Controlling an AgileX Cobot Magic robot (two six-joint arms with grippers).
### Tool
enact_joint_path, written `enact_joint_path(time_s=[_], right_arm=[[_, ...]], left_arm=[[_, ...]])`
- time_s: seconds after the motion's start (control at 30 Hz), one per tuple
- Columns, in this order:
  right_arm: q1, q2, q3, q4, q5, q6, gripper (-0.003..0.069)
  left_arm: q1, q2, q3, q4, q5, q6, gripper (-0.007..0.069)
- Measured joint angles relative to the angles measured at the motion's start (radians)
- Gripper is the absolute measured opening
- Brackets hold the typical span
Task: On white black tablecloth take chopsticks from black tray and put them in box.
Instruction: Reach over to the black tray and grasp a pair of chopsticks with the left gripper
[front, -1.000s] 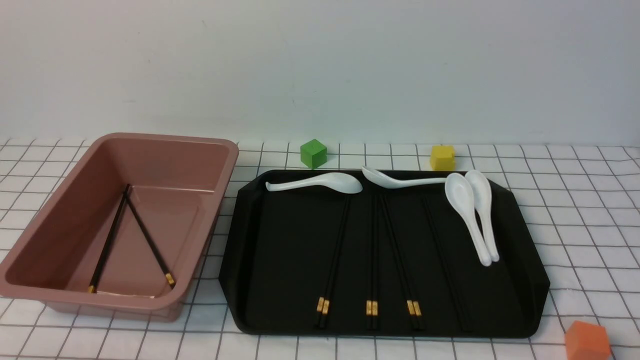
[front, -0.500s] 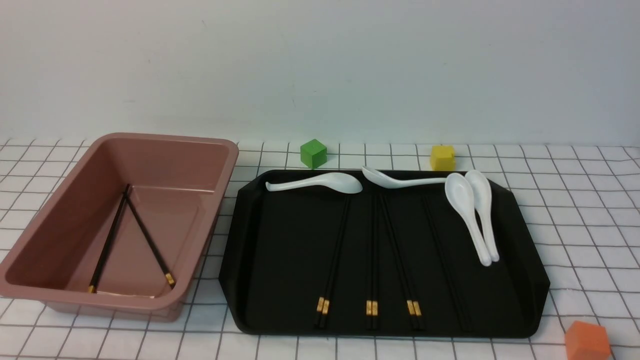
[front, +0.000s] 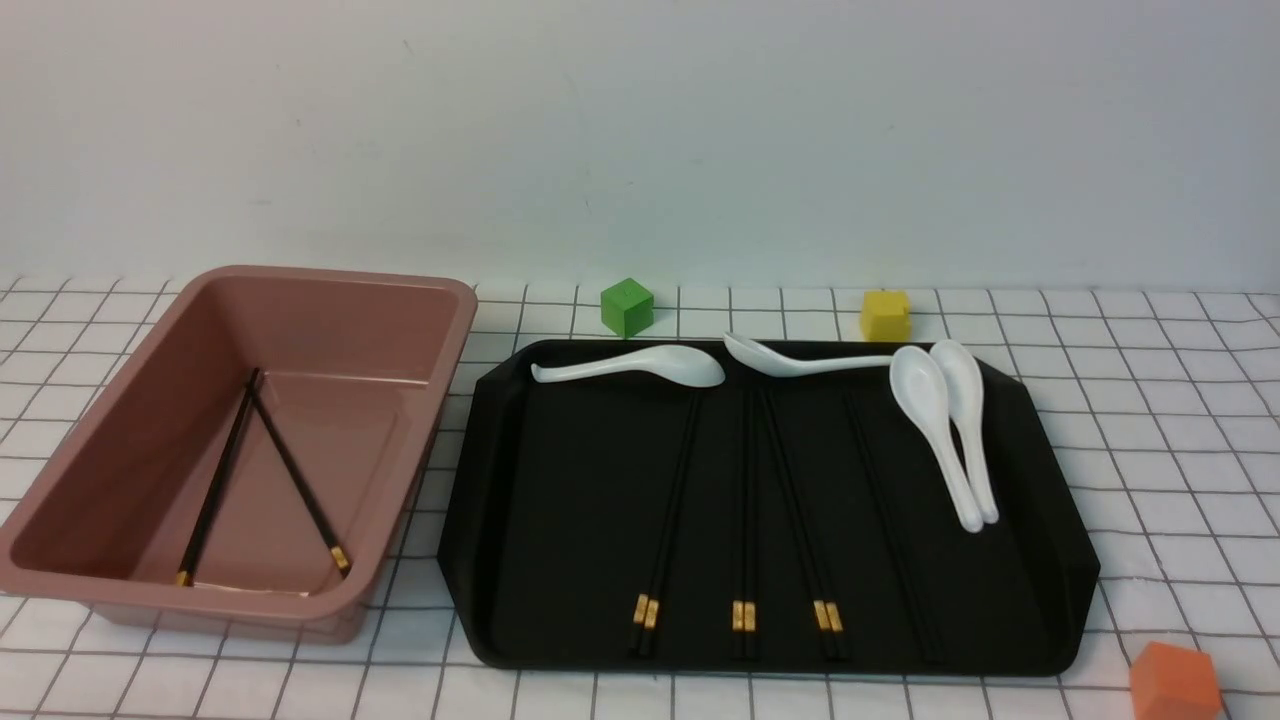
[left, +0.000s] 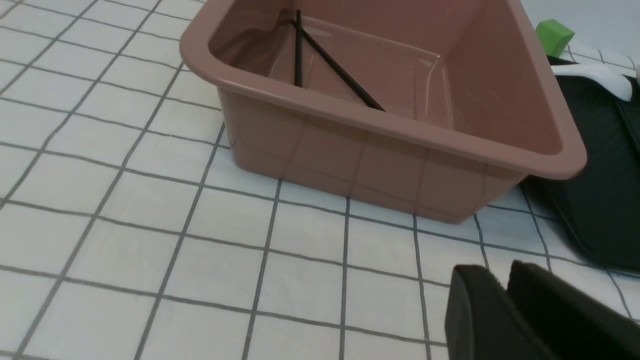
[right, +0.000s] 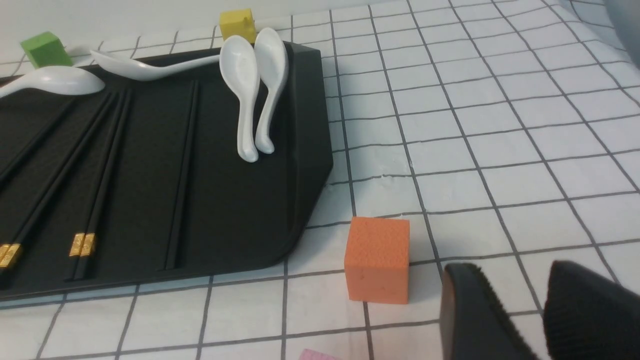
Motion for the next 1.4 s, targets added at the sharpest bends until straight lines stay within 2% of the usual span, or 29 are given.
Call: enact_joint_path(time_s=[0.2,0.33,0.53,0.6,0.77,0.83,0.9,0.93,0.97,1.03,1.1,1.17,1.2,1.27,1.33,1.4], right_arm=[[0.000,0.000,0.000,0.000,0.000,0.000,0.0240],[0.000,0.000,0.000,0.000,0.000,0.000,0.0240],[0.000,0.000,0.000,0.000,0.000,0.000,0.0240],[0.000,0.000,0.000,0.000,0.000,0.000,0.0240],[0.000,0.000,0.000,0.000,0.000,0.000,0.0240],[0.000,0.000,0.000,0.000,0.000,0.000,0.0240],[0.000,0.000,0.000,0.000,0.000,0.000,0.0240],[0.000,0.000,0.000,0.000,0.000,0.000,0.0240],[0.000,0.000,0.000,0.000,0.000,0.000,0.0240],[0.000,0.000,0.000,0.000,0.000,0.000,0.0240],[0.000,0.000,0.000,0.000,0.000,0.000,0.0240],[0.000,0.000,0.000,0.000,0.000,0.000,0.0240],[0.000,0.000,0.000,0.000,0.000,0.000,0.0240],[0.000,0.000,0.000,0.000,0.000,0.000,0.0240],[0.000,0.000,0.000,0.000,0.000,0.000,0.0240],[0.000,0.000,0.000,0.000,0.000,0.000,0.0240]], left_arm=[[0.000,0.000,0.000,-0.012,0.000,0.000,0.0111],[0.000,0.000,0.000,-0.148,0.000,-0.041,0.0111],[0.000,0.000,0.000,-0.800,-0.005,-0.312,0.0113],[0.000,0.000,0.000,-0.937,-0.015,-0.349,0.0113],[0.000,0.000,0.000,-1.114,-0.051,-0.362,0.0120],[0.000,0.000,0.000,-1.127,-0.072,-0.349,0.0120],[0.000,0.000,-0.020,-1.124,-0.080,-0.266,0.0101],[0.000,0.000,-0.073,-1.111,-0.076,-0.174,0.0074],[0.000,0.002,-0.109,-1.103,-0.076,-0.132,0.0047],[0.000,0.040,-0.206,-1.075,-0.058,-0.055,-0.0003],[0.000,0.096,-0.290,-1.039,-0.023,-0.013,-0.0013],[0.000,0.315,-0.479,-0.864,0.229,0.028,-0.0013],[0.000,0.369,-0.516,-0.822,0.308,0.031,-0.0013],[0.000,0.582,-0.626,-0.671,0.612,0.037,-0.0013],[0.000,0.752,-0.701,-0.573,0.766,0.045,-0.0013],[0.000,0.850,-0.741,-0.508,0.819,0.051,-0.0013]])
